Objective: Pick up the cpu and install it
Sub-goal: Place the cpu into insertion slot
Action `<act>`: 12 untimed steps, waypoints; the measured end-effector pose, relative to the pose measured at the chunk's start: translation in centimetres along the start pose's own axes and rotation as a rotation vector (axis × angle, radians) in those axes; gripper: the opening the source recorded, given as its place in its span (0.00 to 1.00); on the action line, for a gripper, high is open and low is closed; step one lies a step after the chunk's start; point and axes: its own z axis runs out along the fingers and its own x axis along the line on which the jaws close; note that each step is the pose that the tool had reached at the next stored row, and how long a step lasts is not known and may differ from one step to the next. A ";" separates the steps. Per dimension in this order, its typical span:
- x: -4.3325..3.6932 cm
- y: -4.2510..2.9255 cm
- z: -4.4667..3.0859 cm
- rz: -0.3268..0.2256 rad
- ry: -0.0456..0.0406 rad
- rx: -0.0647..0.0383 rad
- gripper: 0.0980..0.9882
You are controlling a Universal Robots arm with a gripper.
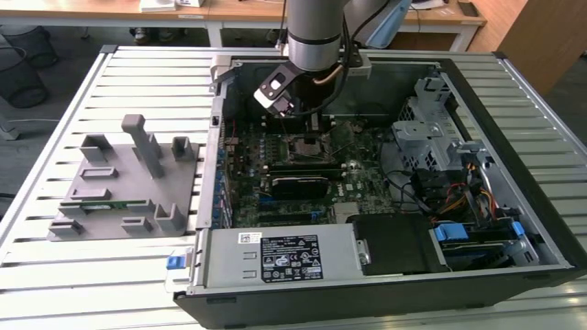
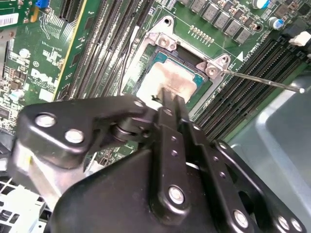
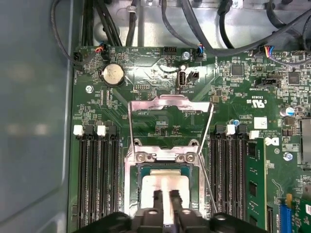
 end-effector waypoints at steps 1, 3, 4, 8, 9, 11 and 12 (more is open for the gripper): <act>0.00 0.00 -0.06 0.000 0.0000 0.000 0.09; 0.00 0.01 -0.16 0.000 0.0000 0.000 0.03; 0.00 0.01 -0.22 0.000 0.0000 0.000 0.01; -0.01 0.05 -0.80 0.000 0.0000 0.000 0.01; -0.01 0.05 -0.90 0.000 0.0001 0.000 0.01; -0.02 0.07 -1.11 0.000 0.0000 0.001 0.01; -0.02 0.07 -1.22 0.000 0.0000 0.001 0.01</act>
